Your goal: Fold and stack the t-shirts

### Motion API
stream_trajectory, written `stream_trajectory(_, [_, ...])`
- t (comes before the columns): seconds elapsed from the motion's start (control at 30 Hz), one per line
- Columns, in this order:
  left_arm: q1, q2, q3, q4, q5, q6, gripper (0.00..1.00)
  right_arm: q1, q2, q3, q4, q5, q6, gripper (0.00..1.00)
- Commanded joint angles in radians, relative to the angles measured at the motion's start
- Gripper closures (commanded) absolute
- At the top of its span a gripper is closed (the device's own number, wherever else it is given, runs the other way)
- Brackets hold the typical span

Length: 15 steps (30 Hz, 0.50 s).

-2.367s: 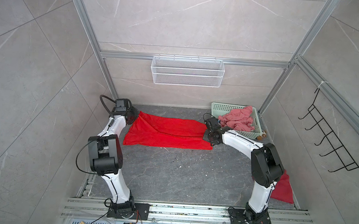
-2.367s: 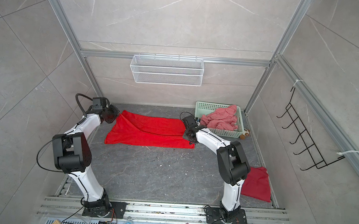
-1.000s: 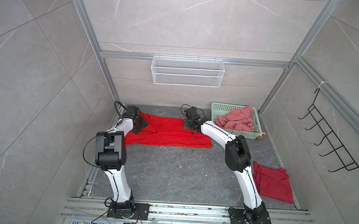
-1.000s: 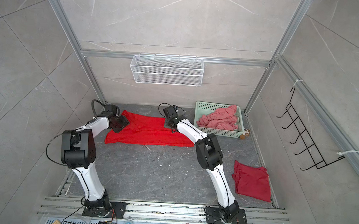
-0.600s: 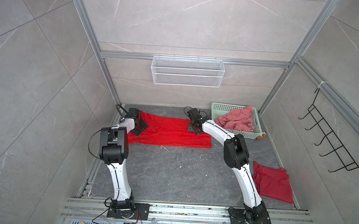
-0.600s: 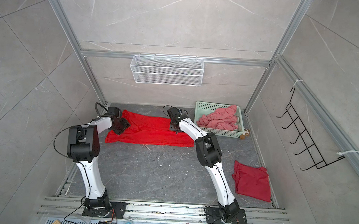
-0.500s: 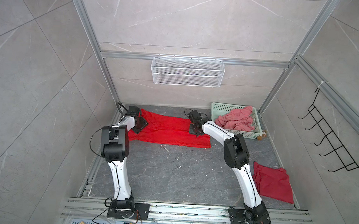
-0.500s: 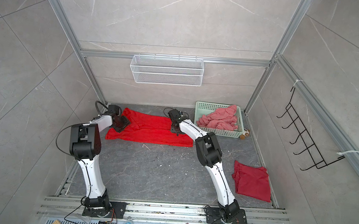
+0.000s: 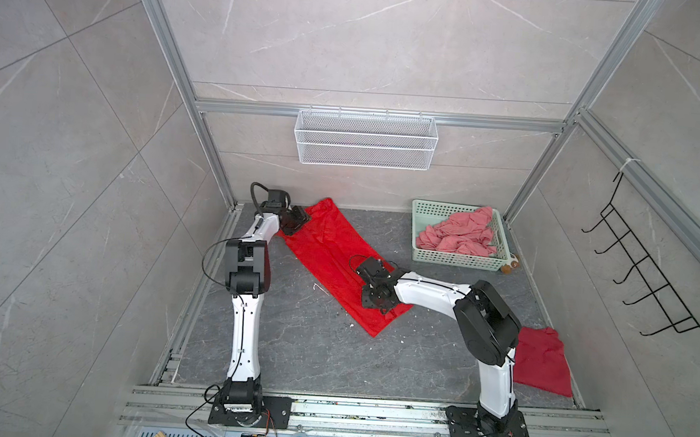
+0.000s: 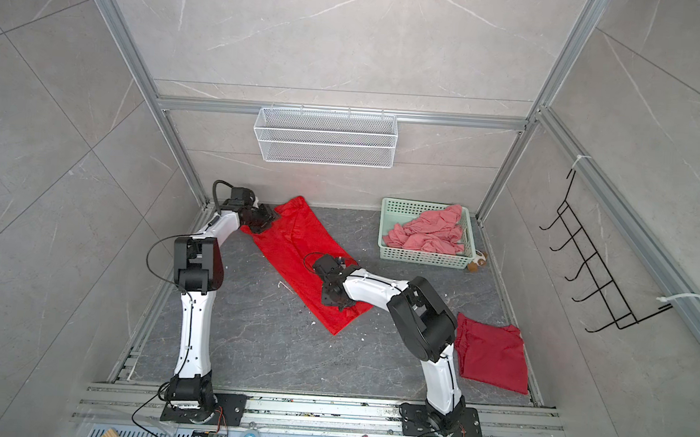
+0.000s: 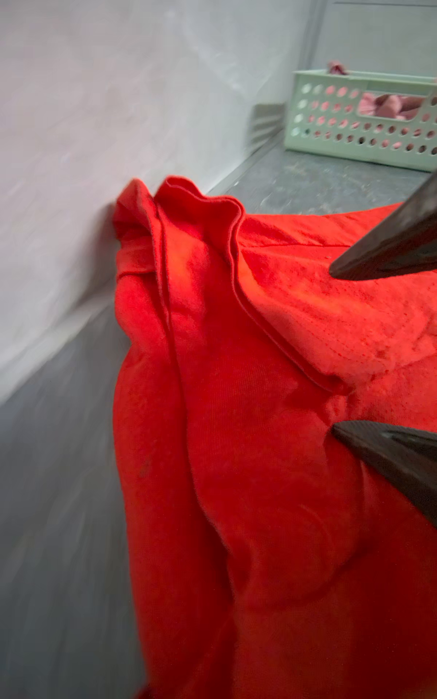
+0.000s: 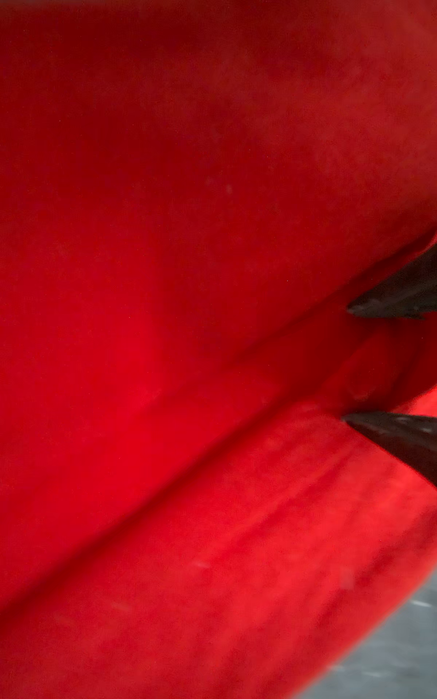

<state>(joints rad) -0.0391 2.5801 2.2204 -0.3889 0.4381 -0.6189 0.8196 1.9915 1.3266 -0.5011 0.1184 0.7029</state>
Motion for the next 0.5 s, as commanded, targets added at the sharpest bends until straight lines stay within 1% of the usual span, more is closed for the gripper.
stream_trajectory(0.0, [-0.085, 0.054, 0.103, -0.036, 0.127, 0.067, 0.38, 0.056, -0.055, -0.102, -0.103, -0.078, 0.093, 0.54])
stream_trajectory(0.07, [-0.115, 0.056, 0.125, -0.041, 0.141, 0.096, 0.38, 0.078, -0.110, -0.121, -0.128, -0.041, 0.110, 0.53])
stream_trajectory(0.17, [-0.134, 0.007, 0.092, -0.019, 0.131, 0.122, 0.38, 0.086, -0.186, -0.114, -0.174, 0.047, 0.099, 0.52])
stream_trajectory(0.23, [-0.136, -0.063, 0.024, 0.023, 0.113, 0.127, 0.38, 0.086, -0.223, -0.095, -0.189, 0.090, 0.063, 0.51])
stream_trajectory(0.33, [-0.135, -0.199, -0.122, 0.081, 0.049, 0.153, 0.38, 0.085, -0.244, -0.056, -0.199, 0.152, 0.005, 0.48])
stream_trajectory(0.4, [-0.138, -0.282, -0.204, 0.081, 0.006, 0.158, 0.38, 0.084, -0.228, -0.033, -0.205, 0.192, -0.029, 0.47])
stream_trajectory(0.47, [-0.148, -0.326, -0.258, 0.052, -0.020, 0.156, 0.37, 0.075, -0.193, -0.006, -0.207, 0.218, -0.058, 0.47])
